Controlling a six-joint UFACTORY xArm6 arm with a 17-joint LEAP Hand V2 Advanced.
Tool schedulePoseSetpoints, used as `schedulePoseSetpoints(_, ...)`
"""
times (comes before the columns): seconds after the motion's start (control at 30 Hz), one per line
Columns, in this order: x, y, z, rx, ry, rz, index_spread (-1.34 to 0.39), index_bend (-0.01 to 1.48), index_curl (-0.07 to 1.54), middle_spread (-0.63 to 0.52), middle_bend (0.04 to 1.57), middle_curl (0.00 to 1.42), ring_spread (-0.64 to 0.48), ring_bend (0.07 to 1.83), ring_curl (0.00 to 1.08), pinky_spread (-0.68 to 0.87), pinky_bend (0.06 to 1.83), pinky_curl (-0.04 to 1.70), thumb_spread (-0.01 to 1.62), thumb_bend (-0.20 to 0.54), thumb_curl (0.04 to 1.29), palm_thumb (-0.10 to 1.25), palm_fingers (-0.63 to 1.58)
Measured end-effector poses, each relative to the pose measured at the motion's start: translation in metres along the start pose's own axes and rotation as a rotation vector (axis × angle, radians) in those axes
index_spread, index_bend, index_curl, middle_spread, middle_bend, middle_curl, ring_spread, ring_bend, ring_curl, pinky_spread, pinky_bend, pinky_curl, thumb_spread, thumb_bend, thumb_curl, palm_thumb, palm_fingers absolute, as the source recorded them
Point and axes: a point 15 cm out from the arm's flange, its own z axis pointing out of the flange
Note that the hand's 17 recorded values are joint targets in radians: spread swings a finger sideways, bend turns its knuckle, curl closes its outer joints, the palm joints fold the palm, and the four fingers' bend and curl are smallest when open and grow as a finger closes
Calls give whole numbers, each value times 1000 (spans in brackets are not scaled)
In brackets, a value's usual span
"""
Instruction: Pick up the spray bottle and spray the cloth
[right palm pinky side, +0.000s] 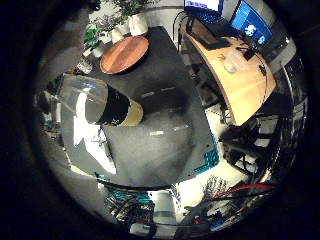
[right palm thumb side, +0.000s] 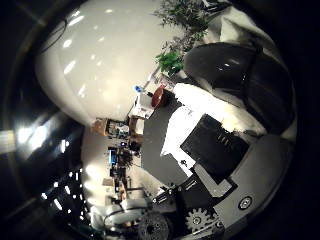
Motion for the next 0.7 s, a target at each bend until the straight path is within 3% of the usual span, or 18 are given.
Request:
schedulePoseSetpoints(0.33,8,-5,18,-3,-37,-15,-404,862,1072,-338,1053,1181,-327,1311,970,-266,1134,1233,1108,-22,401,820,734)
schedulePoseSetpoints(0.5,23,-1,19,-13,-35,-7,-432,635,1011,-328,993,1097,-306,1268,865,-357,1068,1095,1122,-20,390,787,724)
schedulePoseSetpoints(0.7,35,14,23,-31,-36,0,-442,367,903,-305,870,979,-292,1143,752,-463,900,967,1132,-22,376,753,485)
